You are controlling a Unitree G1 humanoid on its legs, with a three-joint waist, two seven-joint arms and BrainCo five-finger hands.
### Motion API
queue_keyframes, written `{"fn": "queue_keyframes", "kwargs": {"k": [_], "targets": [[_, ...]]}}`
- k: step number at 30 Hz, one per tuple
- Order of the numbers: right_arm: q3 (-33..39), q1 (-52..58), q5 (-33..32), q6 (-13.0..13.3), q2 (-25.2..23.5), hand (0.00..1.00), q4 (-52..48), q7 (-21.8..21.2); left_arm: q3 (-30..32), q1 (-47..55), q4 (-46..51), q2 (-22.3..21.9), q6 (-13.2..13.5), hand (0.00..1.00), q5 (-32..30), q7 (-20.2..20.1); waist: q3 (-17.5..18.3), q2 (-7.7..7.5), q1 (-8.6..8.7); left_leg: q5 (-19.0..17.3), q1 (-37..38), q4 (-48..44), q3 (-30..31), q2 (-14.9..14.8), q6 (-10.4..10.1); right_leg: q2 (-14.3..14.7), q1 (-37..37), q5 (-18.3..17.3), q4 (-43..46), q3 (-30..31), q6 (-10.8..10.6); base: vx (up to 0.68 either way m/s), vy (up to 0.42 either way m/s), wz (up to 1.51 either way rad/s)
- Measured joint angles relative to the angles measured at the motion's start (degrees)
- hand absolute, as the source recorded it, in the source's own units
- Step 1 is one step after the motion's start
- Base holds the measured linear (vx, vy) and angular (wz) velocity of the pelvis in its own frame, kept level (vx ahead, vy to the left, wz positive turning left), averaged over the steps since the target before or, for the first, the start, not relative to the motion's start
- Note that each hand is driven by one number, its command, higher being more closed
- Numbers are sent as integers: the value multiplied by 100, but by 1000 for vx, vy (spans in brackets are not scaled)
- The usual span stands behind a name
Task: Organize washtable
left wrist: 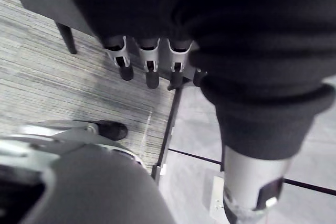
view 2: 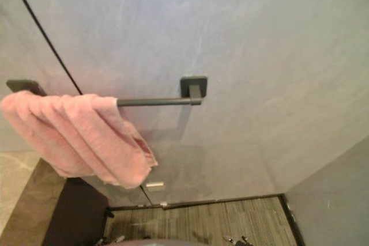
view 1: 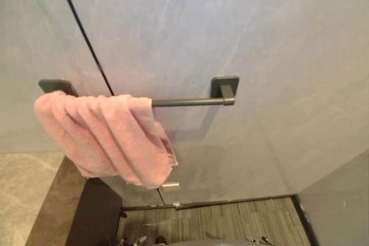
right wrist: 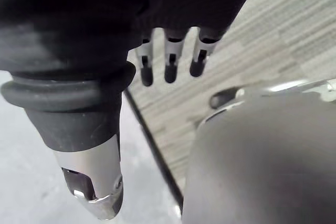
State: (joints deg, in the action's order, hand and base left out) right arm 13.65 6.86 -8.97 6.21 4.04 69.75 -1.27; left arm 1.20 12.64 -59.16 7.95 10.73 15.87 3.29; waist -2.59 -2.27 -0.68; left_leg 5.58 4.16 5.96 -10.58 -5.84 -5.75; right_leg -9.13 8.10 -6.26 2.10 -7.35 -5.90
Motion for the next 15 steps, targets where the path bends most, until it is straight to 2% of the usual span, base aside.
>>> {"fn": "queue_keyframes", "kwargs": {"k": [3,6,9,15], "targets": [[-293,51,5,1,3,0,-111,14,-103,473,2330,-151,165,0,75,59,-3,-36,-21,8,-129,-1,128,21,-5,-7,-49,-6,3,-79,-4,-2,-6,19],[-306,82,9,0,-23,0,-226,12,-33,514,3576,-285,223,0,-121,87,19,-26,-12,8,-110,-1,110,14,-5,-2,-32,-5,11,-73,-6,6,-4,-1],[-384,150,13,-4,-8,0,-381,11,181,462,4504,-351,290,0,-541,360,27,14,-12,6,-50,-1,42,0,-7,3,-10,-9,10,-52,1,4,-17,-10],[-414,259,59,-11,34,0,-596,13,352,610,5260,-601,321,0,-1014,977,26,60,-30,4,-4,1,35,-13,-9,10,53,-12,-19,-70,6,0,-3,-1]]}}
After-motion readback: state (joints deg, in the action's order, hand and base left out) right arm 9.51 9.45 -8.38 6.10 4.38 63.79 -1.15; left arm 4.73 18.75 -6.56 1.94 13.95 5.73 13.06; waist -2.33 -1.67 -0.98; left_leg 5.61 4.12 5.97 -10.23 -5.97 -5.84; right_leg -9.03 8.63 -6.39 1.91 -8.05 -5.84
